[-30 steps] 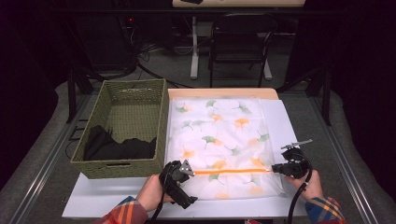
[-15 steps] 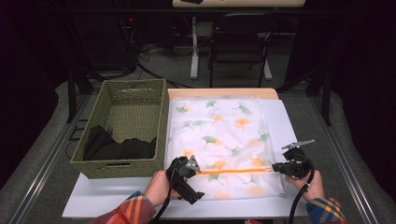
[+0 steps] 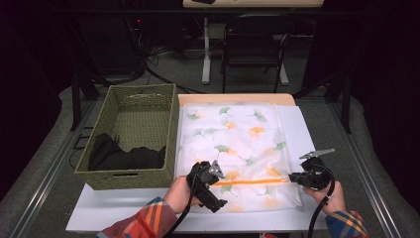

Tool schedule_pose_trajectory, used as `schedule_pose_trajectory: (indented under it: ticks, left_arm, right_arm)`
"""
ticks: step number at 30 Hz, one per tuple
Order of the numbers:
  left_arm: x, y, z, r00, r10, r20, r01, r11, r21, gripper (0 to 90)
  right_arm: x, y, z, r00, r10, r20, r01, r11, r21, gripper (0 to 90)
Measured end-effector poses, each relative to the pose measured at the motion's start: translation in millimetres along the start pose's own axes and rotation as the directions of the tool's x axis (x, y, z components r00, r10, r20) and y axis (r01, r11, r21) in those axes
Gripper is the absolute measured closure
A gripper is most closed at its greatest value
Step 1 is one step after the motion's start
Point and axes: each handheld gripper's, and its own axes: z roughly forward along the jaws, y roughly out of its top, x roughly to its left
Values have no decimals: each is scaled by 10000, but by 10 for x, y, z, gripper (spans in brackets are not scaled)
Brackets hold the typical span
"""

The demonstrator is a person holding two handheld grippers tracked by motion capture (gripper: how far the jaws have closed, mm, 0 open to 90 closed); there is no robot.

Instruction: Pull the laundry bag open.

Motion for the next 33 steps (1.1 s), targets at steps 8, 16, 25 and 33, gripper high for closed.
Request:
schedule_pose_trajectory:
  ticks: [8,16,25,33]
  left_arm:
    - [11,149,54,9999,125,-30,-126,9997,-200,0]
    - [7,300,125,9995,288,-94,-292,9987,-427,0]
    - [-18,505,289,9983,586,44,-584,9977,-354,0]
    - [-50,667,418,9969,780,114,-775,9962,-400,0]
  right_arm:
    - [3,7,-36,10000,-70,2,70,9996,-280,848]
    - [12,7,-55,9999,-157,9,158,9993,-352,848]
    - [14,15,-77,9999,-155,28,156,9989,-443,848]
    - [26,20,-104,9997,-248,33,249,9984,-513,849]
